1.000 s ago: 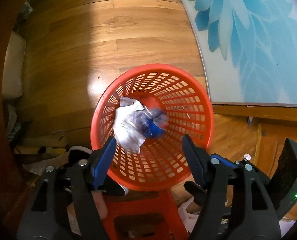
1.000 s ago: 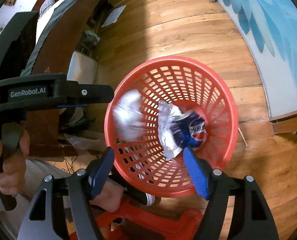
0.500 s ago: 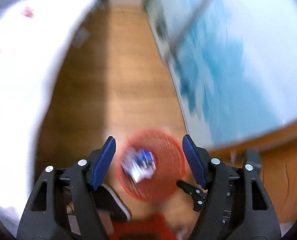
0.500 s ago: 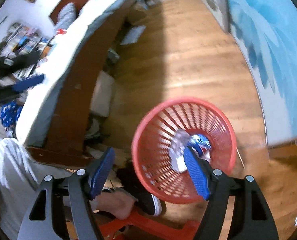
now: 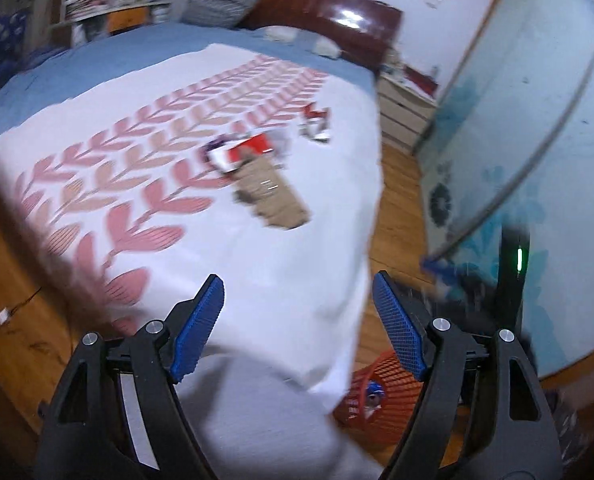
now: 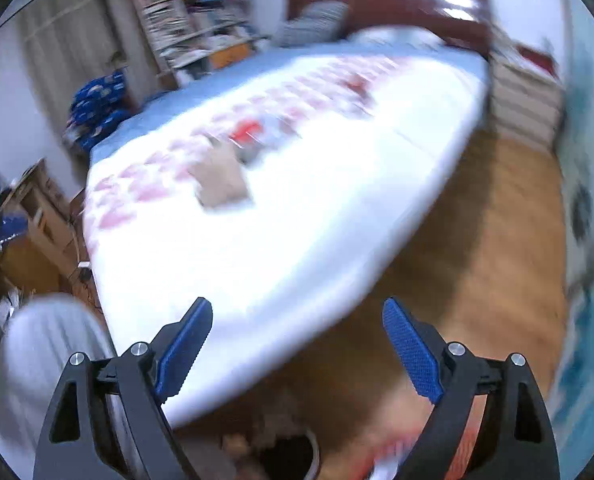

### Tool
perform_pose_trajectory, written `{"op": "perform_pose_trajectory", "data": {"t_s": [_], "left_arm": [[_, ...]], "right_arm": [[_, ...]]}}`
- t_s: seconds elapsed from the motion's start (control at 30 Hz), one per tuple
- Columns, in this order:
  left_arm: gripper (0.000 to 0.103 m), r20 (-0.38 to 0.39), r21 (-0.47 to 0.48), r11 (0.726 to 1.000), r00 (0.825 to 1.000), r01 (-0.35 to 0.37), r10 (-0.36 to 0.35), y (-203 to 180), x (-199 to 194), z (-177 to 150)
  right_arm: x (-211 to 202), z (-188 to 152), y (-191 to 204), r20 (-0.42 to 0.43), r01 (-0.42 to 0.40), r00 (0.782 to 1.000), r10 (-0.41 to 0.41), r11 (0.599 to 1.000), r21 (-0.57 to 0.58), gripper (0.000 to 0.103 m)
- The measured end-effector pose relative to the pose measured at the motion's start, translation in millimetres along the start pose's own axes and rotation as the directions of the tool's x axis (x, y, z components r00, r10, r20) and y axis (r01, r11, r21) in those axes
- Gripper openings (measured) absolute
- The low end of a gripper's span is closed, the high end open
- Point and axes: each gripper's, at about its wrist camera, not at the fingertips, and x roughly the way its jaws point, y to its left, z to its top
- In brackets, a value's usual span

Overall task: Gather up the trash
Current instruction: 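Move both tools back over the trash on the bed, then grasp the red-and-white snack bag with the left gripper while the right holds brown cardboard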

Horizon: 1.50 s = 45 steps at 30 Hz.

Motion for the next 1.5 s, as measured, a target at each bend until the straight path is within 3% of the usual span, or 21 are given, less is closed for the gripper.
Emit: {"op": "perform_pose_trajectory", "data": {"t_s": [0.13, 0.23, 0.33, 0.43, 0.53, 0.77, 0.87, 0.97, 1.07, 1.13, 1.2, 1.33, 1.43, 1.5], "left_arm": [[0.076, -0.011, -0.049, 0.997, 0.998, -0.059, 0.058, 22, 7, -13], [0.076, -0.036, -0.050, 0.997, 0.997, -0.066, 0.064, 22, 13, -23], [0.076, -0.046, -0.019, 0.997, 0.996, -0.076, 0.075, 20, 14, -28], [0.076, -0.043, -0.003, 0.996, 0.995, -0.085, 0.085, 17, 11, -29], [0.076, -0.043, -0.005, 0.995, 0.994, -0.096, 0.096, 19, 9, -31], [0.076, -0.039, -0.024, 0.993, 0.992, -0.119, 0.118, 30, 16, -20], [0.076, -0.018, -0.002, 0.987, 0.987, -0.162, 0.162, 38, 24, 1], [0.083, -0.001, 0.023, 0.982, 0.982, -0.188, 0.188, 45, 50, 46], [0.084, -0.062, 0.042, 0.991, 0.989, -0.130, 0.132, 42, 88, 82], [0.084, -0.125, 0.014, 0.998, 0.990, -0.062, 0.064, 40, 122, 105], [0.084, -0.151, -0.021, 0.998, 0.987, -0.062, 0.058, 38, 150, 121], [0.084, -0.183, -0.144, 0.983, 0.980, -0.110, 0.083, 41, 198, 137], [0.084, -0.225, -0.248, 0.962, 0.973, -0.117, 0.061, 52, 228, 138], [0.084, -0.270, -0.274, 0.942, 0.956, -0.194, 0.118, 60, 243, 135]], "right_arm": [[54, 68, 49, -0.003, -0.011, 1.000, 0.011, 0.994, -0.105, 0.086], [96, 91, 72, -0.035, 0.023, 0.999, -0.029, 0.987, -0.158, 0.086], [133, 89, 89, -0.096, 0.070, 0.991, -0.090, 0.978, -0.198, 0.086], [162, 82, 87, -0.168, 0.025, 0.984, -0.055, 0.984, -0.176, 0.072], [155, 73, 83, -0.123, -0.010, 0.992, -0.007, 0.991, -0.134, 0.056], [109, 43, 64, -0.038, -0.093, 0.995, 0.092, 0.996, -0.016, 0.053], [75, 18, 47, 0.007, -0.127, 0.992, 0.127, 0.991, 0.047, 0.053], [51, -8, 30, 0.025, -0.140, 0.990, 0.139, 0.986, 0.088, 0.053], [34, -33, 23, 0.019, -0.055, 0.998, 0.054, 0.997, 0.054, 0.053], [27, -46, 20, 0.030, -0.068, 0.997, 0.066, 0.996, 0.062, 0.053], [24, -55, 16, 0.029, -0.061, 0.998, 0.059, 0.996, 0.072, 0.053], [20, -67, 2, 0.033, -0.076, 0.997, 0.072, 0.987, 0.138, 0.053], [16, -70, 0, 0.035, -0.052, 0.998, 0.047, 0.989, 0.136, 0.054], [18, -69, 2, 0.030, -0.052, 0.998, 0.048, 0.991, 0.126, 0.054]]}}
